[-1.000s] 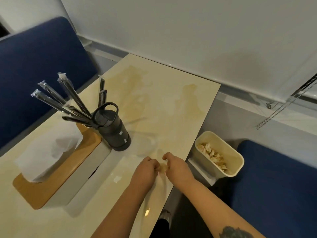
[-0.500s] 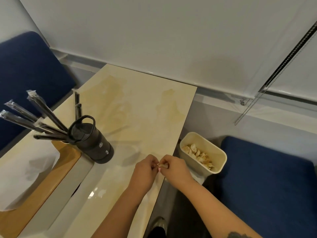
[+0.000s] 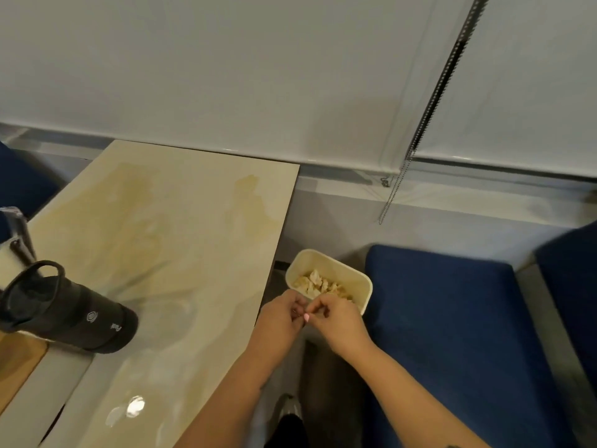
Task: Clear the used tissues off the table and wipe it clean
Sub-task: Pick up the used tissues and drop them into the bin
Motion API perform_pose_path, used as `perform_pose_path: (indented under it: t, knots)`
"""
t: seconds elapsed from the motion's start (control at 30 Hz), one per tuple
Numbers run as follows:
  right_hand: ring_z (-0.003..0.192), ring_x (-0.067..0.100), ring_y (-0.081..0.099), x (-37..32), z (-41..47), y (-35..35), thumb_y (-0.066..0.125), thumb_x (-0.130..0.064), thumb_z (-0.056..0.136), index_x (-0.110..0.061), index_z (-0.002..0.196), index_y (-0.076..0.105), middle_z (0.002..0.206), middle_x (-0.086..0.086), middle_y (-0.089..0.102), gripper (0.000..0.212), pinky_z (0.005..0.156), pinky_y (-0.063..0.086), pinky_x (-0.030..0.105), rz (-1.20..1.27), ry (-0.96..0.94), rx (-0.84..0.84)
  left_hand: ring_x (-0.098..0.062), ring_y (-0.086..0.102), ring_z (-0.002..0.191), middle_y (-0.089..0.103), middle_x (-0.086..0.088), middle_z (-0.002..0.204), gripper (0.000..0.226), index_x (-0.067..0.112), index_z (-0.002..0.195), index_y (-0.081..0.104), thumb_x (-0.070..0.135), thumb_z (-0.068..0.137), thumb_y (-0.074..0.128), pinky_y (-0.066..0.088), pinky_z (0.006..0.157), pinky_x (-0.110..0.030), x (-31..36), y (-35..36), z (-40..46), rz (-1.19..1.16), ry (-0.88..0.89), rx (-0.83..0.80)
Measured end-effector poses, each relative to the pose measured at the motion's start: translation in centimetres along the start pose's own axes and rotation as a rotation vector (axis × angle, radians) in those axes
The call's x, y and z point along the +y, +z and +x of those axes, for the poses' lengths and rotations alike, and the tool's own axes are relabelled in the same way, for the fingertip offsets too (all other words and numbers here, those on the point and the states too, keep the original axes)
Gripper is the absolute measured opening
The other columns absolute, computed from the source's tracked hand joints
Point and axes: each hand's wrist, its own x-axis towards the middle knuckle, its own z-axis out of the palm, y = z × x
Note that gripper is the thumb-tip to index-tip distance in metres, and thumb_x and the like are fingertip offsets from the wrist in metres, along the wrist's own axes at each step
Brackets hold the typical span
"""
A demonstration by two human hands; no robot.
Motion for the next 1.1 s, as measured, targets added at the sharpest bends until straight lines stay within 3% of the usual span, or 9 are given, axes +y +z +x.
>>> perform_pose_path:
  t: [0.1, 0.23, 0.4, 0.67, 0.83, 0.97, 1.1]
  knots:
    - [0.071, 0.002, 0.057, 0.7, 1.8, -0.9, 0.069, -0.015, 0.082, -0.031, 0.072, 0.061, 0.074, -0.009, 0.065, 0.02, 0.069, 0.042, 0.019, 0.051, 0.036, 0.036, -0.004, 0.06, 0.077, 0.063, 0.008, 0.082, 0.02, 0.024, 0.091, 0.059, 0.007, 0.082, 0.064, 0.045, 0.068, -0.007, 0.3, 0.8, 2.2, -0.042, -0.01, -0.053]
    - [0.075, 0.01, 0.059, 1.4, 5.0, -1.9, 0.065, -0.013, 0.085, -0.027, 0.078, 0.06, 0.077, -0.006, 0.063, 0.016, 0.07, 0.046, 0.018, 0.031, 0.11, 0.088, -0.004, 0.06, 0.084, 0.062, 0.008, 0.091, 0.022, 0.027, 0.1, 0.056, 0.013, 0.085, 0.064, 0.044, 0.071, -0.005, 0.1, 1.2, 5.8, -0.029, -0.019, -0.131]
    - [0.078, 0.005, 0.058, 2.8, 8.3, -3.2, 0.062, -0.003, 0.084, -0.014, 0.089, 0.065, 0.083, -0.006, 0.064, 0.012, 0.064, 0.042, 0.007, 0.025, 0.189, 0.176, -0.001, 0.054, 0.098, 0.057, 0.013, 0.105, 0.037, 0.025, 0.119, 0.055, 0.007, 0.087, 0.06, 0.045, 0.096, -0.022, -0.5, 1.6, 9.8, 0.025, -0.032, -0.201]
    - [0.075, -0.001, 0.052, 6.7, 13.2, -2.7, 0.059, -0.004, 0.088, -0.016, 0.09, 0.066, 0.087, -0.009, 0.06, 0.014, 0.055, 0.038, 0.002, -0.04, 0.246, 0.196, -0.011, 0.051, 0.117, 0.055, 0.005, 0.125, 0.043, 0.023, 0.128, 0.05, 0.005, 0.089, 0.056, 0.043, 0.102, -0.028, -2.5, 4.5, 15.2, 0.072, -0.142, -0.288]
    - [0.09, 0.007, 0.055, 10.2, 16.3, -1.9, 0.061, -0.005, 0.088, -0.015, 0.107, 0.064, 0.108, 0.0, 0.065, 0.022, 0.065, 0.037, 0.002, -0.117, 0.296, 0.071, -0.015, 0.049, 0.12, 0.05, 0.002, 0.133, 0.048, 0.027, 0.133, 0.047, 0.005, 0.09, 0.052, 0.044, 0.101, -0.03, -4.2, 7.4, 17.8, 0.109, -0.21, -0.328]
    - [0.112, 0.014, 0.056, 11.5, 17.4, -2.2, 0.062, -0.006, 0.087, -0.015, 0.126, 0.055, 0.125, 0.002, 0.059, 0.04, 0.09, 0.039, 0.014, -0.17, 0.318, -0.108, -0.016, 0.047, 0.123, 0.049, 0.0, 0.136, 0.049, 0.026, 0.137, 0.043, 0.009, 0.092, 0.05, 0.04, 0.104, -0.028, -4.7, 8.7, 18.6, 0.096, -0.247, -0.368]
    - [0.109, 0.006, 0.054, 11.9, 18.3, -2.4, 0.064, -0.015, 0.087, -0.021, 0.13, 0.051, 0.127, -0.003, 0.058, 0.045, 0.078, 0.034, 0.003, -0.2, 0.31, -0.189, -0.016, 0.045, 0.126, 0.048, 0.0, 0.138, 0.051, 0.025, 0.139, 0.042, 0.013, 0.091, 0.054, 0.038, 0.107, -0.029, -4.7, 8.9, 19.3, 0.099, -0.244, -0.377]
